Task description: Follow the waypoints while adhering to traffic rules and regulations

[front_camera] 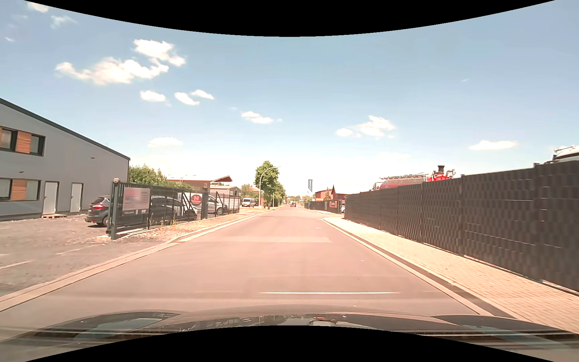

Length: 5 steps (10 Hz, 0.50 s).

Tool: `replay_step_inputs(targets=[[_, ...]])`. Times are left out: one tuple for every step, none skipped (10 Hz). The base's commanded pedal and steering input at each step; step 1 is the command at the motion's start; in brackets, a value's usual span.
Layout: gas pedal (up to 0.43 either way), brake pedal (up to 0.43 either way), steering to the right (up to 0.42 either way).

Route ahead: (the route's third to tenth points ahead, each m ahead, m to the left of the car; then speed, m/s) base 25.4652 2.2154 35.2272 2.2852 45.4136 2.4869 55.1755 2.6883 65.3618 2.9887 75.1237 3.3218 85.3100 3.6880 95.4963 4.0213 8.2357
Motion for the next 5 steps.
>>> replay_step_inputs(targets=[[0.15, 0.0, 0.005], [0.15, 0.0, 0.005], [0.15, 0.0, 0.001], [0.15, 0.0, -0.002], [0.138, 0.0, -0.004]])
